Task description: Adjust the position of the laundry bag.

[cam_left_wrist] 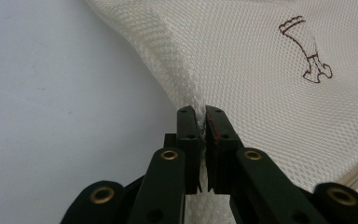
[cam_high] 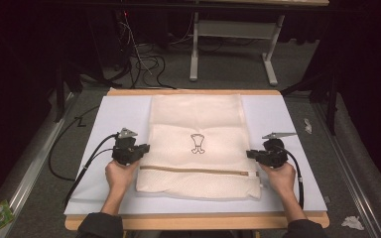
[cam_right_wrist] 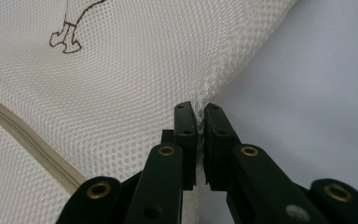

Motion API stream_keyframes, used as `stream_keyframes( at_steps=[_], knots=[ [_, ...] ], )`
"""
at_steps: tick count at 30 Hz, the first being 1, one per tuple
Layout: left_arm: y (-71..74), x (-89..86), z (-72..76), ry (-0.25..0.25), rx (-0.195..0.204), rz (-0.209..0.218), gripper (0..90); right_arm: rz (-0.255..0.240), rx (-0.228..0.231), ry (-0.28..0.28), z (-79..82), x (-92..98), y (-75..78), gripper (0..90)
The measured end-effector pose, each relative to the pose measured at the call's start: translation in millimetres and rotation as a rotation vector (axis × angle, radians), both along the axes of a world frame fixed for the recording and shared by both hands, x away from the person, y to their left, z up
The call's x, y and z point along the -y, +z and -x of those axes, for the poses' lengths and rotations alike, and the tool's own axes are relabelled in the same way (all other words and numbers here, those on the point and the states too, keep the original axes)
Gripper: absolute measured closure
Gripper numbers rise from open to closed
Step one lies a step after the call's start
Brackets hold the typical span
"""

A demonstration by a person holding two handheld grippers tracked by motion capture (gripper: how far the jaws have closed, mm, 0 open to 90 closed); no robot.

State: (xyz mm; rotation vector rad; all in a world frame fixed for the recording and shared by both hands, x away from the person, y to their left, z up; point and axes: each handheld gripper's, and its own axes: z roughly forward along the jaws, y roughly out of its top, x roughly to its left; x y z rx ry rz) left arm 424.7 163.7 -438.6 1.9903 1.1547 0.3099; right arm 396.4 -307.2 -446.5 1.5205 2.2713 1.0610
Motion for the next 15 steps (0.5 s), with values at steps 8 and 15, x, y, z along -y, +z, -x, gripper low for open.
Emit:
stream_keyframes(
  at_steps=[8, 15],
  knots=[
    [-2.5, -8.0, 5.8, 0.015, 0.007, -0.001, 84.7, -0.014, 0.004, 0.009, 1.4, -7.2, -3.3, 86.4],
    [-7.2, -10.1, 7.0, 0.020, -0.010, -0.016, 83.3, -0.021, 0.001, 0.009, 3.8, -10.2, -5.3, 85.4]
  ],
)
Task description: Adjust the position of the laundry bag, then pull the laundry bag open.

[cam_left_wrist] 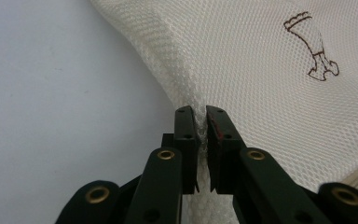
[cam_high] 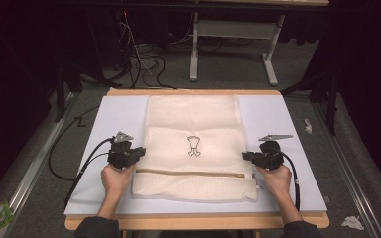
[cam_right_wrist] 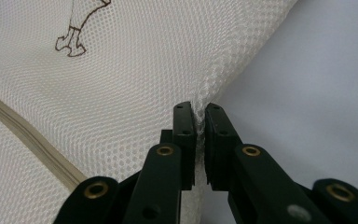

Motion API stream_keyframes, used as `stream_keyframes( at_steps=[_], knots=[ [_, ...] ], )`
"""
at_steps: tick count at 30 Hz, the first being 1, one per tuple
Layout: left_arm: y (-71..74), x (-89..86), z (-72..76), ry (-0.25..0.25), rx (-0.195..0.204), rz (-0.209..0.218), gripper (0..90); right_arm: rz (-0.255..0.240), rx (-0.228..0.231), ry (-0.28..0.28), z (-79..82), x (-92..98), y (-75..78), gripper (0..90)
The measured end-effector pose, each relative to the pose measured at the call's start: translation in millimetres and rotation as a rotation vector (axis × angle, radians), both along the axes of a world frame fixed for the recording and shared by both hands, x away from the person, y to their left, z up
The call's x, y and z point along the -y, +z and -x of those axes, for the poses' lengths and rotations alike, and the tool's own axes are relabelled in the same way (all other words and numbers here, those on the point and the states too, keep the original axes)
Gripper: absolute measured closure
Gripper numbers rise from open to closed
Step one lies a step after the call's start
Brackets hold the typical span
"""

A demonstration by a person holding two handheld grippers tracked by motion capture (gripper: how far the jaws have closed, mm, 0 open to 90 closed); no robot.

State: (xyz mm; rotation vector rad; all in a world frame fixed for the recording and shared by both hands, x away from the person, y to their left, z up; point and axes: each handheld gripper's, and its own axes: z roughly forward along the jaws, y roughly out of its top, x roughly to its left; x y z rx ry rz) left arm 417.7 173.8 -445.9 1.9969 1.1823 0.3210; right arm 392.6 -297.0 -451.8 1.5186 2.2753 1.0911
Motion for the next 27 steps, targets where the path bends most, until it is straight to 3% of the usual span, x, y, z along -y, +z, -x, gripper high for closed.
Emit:
stream_keyframes(
  at_steps=[15, 22, 27],
  knots=[
    [-8.4, 2.2, 4.2, 0.001, 0.001, -0.048, 80.5, 0.010, 0.012, -0.013, 2.6, -1.5, -4.4, 81.4],
    [-12.3, 3.8, 6.3, 0.001, 0.014, -0.064, 76.3, 0.016, 0.026, -0.026, 4.1, 0.0, -7.1, 70.7],
    [-10.9, 5.4, 11.6, 0.003, 0.041, -0.059, 65.4, 0.003, 0.048, -0.043, 5.8, 3.3, -5.1, 59.6]
  ],
)
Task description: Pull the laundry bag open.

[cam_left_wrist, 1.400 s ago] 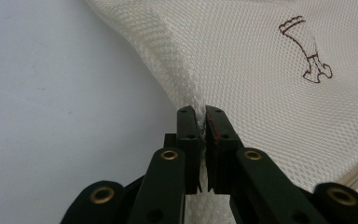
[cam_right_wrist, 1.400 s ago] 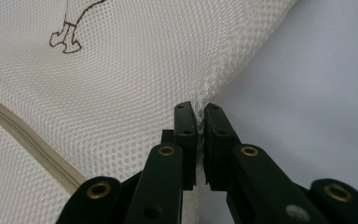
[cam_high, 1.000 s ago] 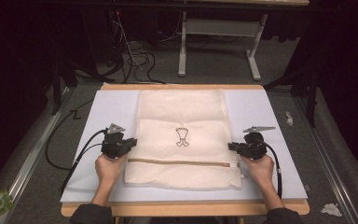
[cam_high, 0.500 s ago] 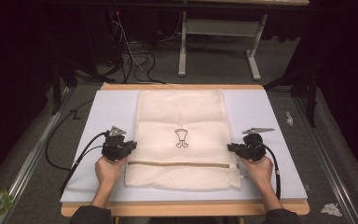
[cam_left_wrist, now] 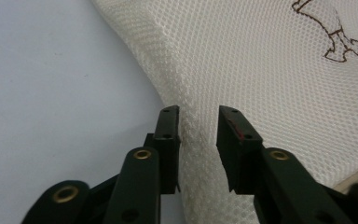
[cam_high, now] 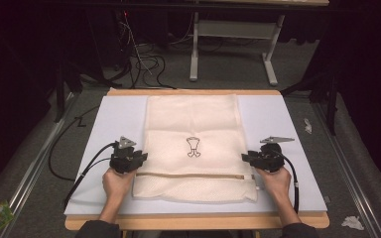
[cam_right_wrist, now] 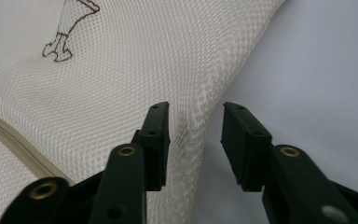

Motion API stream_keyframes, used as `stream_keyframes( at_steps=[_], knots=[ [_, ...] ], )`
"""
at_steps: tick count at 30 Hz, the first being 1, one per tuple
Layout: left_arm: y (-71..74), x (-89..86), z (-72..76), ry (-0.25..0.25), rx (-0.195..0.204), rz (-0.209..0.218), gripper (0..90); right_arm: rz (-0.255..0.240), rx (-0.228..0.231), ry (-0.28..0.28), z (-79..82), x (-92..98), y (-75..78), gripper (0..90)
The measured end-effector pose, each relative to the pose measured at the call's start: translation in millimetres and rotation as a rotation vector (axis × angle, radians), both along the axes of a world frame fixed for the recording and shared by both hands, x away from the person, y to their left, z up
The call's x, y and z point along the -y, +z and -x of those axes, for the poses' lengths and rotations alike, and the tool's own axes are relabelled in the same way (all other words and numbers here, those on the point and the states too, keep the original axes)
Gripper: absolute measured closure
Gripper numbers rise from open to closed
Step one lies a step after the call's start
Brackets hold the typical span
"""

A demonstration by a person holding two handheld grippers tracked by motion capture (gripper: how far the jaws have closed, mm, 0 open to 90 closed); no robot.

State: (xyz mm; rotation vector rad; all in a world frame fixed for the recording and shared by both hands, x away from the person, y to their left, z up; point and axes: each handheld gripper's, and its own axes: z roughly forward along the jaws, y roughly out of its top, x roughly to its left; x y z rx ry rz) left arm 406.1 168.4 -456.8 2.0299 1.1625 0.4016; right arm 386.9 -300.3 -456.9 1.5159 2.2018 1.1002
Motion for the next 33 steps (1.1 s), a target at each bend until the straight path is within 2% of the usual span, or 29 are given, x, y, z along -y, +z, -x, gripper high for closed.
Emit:
stream_keyframes(
  at_steps=[5, 8, 13, 16, 20, 24, 26, 28, 33],
  knots=[
    [1.1, 2.1, 9.9, -0.004, 0.046, -0.006, 61.0, 0.003, 0.025, -0.026, 6.1, 2.1, 1.8, 51.3],
    [1.8, 4.0, 16.4, -0.013, 0.072, 0.001, 59.0, 0.016, 0.041, -0.035, 9.7, 3.3, 0.8, 49.5],
    [1.1, 9.6, 27.6, -0.029, 0.108, 0.020, 56.8, 0.004, 0.054, -0.047, 16.1, 6.8, -1.7, 48.2],
    [-0.4, 15.3, 32.8, -0.038, 0.129, 0.012, 55.6, -0.010, 0.056, -0.041, 19.8, 6.4, -4.1, 47.7],
    [-0.5, 24.9, 36.8, -0.066, 0.134, 0.024, 53.3, -0.043, 0.053, -0.045, 23.3, 3.9, -7.1, 46.6],
    [0.8, 38.2, 40.0, -0.096, 0.145, 0.026, 52.3, -0.046, 0.049, -0.042, 25.1, -0.5, -9.5, 45.8],
    [1.1, 45.6, 40.8, -0.111, 0.146, 0.042, 52.0, -0.048, 0.042, -0.041, 25.2, -1.9, -12.0, 45.4],
    [1.1, 51.5, 40.3, -0.125, 0.137, 0.069, 52.0, -0.051, 0.024, -0.046, 24.8, -2.6, -14.1, 44.8],
    [1.6, 71.1, 39.4, -0.161, 0.139, 0.065, 51.4, -0.054, -0.011, -0.051, 24.8, -5.5, -16.8, 44.1]
  ],
)
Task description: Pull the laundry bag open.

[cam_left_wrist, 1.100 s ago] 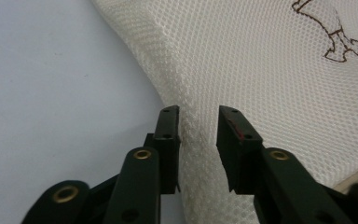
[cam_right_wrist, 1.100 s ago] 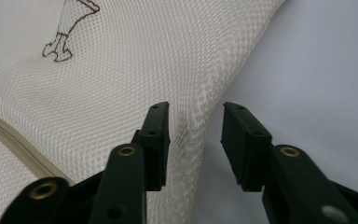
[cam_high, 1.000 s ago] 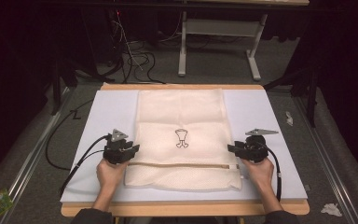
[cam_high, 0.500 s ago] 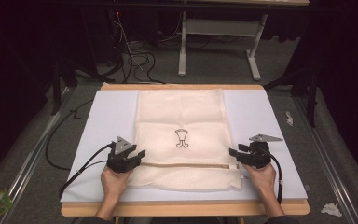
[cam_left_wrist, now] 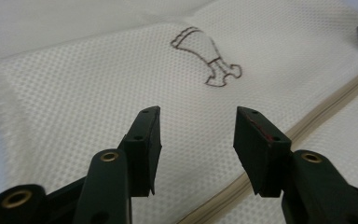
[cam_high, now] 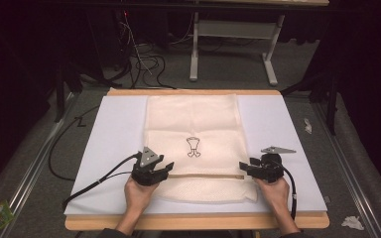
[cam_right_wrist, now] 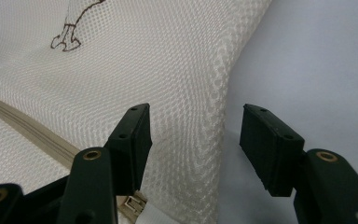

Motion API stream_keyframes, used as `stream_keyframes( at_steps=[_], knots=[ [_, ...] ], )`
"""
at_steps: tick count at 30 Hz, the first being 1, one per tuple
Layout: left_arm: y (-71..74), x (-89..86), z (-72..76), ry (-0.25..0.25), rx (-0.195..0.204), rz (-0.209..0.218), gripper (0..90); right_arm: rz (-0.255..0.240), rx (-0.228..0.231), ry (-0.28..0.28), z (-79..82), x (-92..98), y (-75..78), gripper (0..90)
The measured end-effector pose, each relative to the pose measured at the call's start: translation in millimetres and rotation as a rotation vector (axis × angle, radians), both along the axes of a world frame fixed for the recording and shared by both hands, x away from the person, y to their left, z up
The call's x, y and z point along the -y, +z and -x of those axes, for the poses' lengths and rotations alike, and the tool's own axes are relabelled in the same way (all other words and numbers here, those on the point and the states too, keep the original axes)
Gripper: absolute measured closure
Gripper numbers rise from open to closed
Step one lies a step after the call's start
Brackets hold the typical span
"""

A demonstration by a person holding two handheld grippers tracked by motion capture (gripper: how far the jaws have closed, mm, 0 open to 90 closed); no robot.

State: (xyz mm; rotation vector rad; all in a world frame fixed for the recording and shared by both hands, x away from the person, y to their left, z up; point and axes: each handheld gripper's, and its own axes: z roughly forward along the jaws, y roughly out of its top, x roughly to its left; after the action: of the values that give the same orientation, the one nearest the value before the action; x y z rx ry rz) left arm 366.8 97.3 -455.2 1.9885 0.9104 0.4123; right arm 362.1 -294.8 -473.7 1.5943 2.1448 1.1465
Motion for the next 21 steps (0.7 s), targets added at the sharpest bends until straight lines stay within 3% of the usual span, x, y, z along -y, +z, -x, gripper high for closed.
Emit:
stream_keyframes(
  at_steps=[8, 13, 21],
  knots=[
    [-3.2, 32.4, -6.6, -0.042, -0.017, 0.000, 51.1, -0.003, -0.015, 0.010, -1.8, -6.8, -1.8, 44.4],
    [-5.3, 49.5, -10.3, -0.065, -0.031, 0.003, 51.0, 0.021, -0.015, 0.026, -2.3, -15.0, -1.4, 47.9],
    [-5.4, 71.7, -12.3, -0.107, -0.045, -0.004, 51.0, 0.103, 0.007, 0.050, 0.1, -17.6, -0.6, 74.1]
  ],
)
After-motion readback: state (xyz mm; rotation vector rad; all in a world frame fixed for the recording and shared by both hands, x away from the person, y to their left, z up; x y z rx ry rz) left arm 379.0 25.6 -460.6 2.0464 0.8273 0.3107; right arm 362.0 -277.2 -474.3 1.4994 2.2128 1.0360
